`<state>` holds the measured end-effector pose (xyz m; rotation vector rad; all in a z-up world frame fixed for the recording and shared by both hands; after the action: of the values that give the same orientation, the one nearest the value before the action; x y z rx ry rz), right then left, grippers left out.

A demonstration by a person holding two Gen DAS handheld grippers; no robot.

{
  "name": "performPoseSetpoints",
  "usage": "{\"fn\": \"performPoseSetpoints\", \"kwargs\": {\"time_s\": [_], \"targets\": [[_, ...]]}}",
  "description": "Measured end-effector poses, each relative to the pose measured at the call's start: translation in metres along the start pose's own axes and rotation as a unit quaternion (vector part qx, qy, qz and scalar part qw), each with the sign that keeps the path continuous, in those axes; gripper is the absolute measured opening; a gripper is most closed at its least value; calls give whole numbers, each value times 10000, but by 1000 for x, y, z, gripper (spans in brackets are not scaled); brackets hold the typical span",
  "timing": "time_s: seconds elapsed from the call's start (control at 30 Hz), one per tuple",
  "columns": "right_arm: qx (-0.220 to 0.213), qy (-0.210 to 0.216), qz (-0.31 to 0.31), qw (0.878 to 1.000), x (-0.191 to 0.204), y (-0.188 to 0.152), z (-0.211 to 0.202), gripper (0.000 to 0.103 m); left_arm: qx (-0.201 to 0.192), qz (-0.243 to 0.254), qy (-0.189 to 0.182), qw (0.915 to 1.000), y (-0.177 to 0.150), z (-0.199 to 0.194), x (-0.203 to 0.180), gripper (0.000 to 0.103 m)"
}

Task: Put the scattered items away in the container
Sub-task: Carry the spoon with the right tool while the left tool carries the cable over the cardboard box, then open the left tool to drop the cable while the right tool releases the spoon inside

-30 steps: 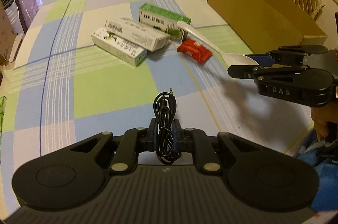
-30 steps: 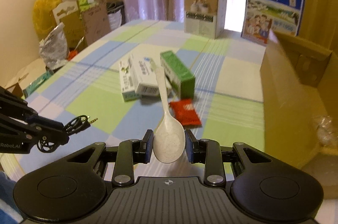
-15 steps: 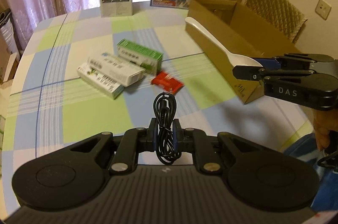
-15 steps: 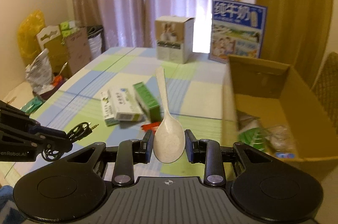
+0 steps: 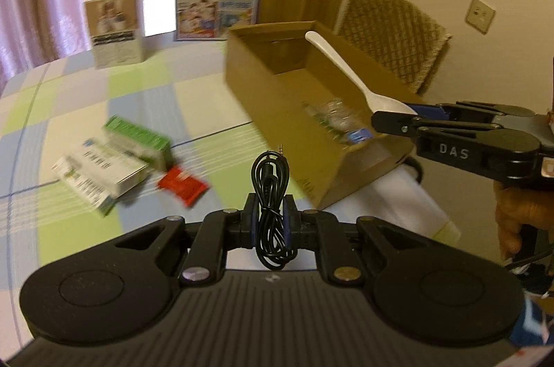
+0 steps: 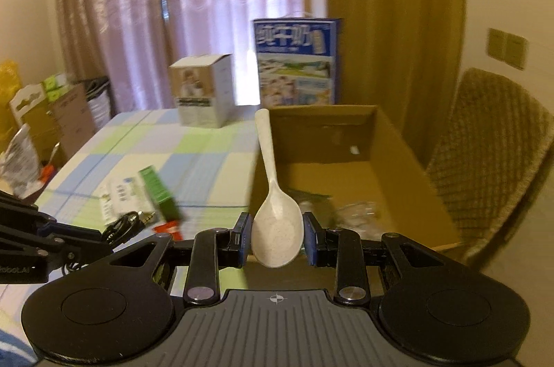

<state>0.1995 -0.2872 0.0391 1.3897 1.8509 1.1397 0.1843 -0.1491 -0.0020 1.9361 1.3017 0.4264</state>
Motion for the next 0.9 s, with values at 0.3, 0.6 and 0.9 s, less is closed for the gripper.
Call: {"fn": "performPoseSetpoints", "kwargs": {"time_s": [0.3, 0.6, 0.9], "targets": [[-78, -358, 298, 9989, -62, 7, -3, 28, -66, 238, -324, 9992, 36, 33, -50, 10], [-73, -529, 444, 9976, -98, 14, 6, 28, -135, 285, -533, 9981, 72, 73, -76, 10], [15, -537, 515, 9972, -107, 12, 21, 28, -302, 214, -453, 9983, 84, 104, -72, 18]]}}
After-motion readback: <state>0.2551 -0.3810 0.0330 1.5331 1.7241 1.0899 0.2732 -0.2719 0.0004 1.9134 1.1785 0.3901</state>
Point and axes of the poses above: each gripper's, at about its wrist camera, not at the fingertips, and z roughly the way its jaws point, x to its left, y to its top, the point moved 8 cm from there along z, roughly the way its jaws point, and after that the axes turned 4 degrees about -x, right-handed, at the moved point
